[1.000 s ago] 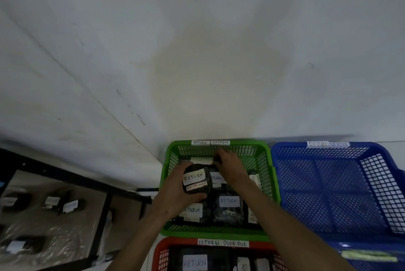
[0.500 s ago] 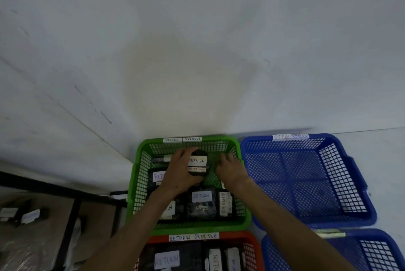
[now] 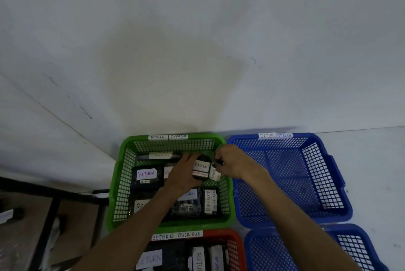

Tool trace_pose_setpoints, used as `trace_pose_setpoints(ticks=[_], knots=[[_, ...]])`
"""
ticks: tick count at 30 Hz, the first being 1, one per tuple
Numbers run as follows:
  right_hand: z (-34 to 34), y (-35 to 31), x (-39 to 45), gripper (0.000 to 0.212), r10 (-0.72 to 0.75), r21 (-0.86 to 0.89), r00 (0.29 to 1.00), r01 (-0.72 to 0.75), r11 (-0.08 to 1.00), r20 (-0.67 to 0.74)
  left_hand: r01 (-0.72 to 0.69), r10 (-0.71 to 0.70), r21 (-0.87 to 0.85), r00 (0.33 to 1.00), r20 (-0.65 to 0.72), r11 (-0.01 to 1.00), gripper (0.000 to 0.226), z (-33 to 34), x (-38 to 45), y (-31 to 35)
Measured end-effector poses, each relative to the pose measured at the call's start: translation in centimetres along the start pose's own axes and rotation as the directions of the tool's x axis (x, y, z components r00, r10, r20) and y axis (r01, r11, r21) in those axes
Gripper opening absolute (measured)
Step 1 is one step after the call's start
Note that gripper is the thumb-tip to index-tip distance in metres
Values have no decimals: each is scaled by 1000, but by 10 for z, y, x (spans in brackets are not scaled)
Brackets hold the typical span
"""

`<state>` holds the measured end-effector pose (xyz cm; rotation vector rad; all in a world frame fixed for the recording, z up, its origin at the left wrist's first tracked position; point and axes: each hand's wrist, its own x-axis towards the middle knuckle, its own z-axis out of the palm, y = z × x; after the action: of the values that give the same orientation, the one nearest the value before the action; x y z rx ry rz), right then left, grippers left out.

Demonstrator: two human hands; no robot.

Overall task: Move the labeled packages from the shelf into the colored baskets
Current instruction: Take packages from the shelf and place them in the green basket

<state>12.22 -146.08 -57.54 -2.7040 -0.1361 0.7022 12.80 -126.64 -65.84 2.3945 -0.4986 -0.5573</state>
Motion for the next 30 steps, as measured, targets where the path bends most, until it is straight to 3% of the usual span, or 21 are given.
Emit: trace_pose_setpoints(ticks=[5, 11, 17, 22, 30], knots=[[-14, 6, -3, 24, 109, 222, 983, -75, 972, -146, 56, -55, -57, 998, 6, 997, 97, 6, -1, 1], [-8, -3, 1, 19, 152, 436, 940, -3, 900, -307, 116, -116, -130, 993, 5, 985, 86, 6, 0, 4], [15, -8, 13, 19, 190, 400, 920, -39, 916, -344, 66, -66, -39, 998, -7, 997, 77, 11, -12, -7], [34, -20, 39, 24, 125, 232, 947, -55, 971, -297, 38, -34, 90, 998, -46, 995, 75, 18, -25, -17], [52, -29, 70, 25, 152, 78, 953, -136, 988, -263, -35, 56, 153, 990, -130, 988, 47, 22, -41, -37]])
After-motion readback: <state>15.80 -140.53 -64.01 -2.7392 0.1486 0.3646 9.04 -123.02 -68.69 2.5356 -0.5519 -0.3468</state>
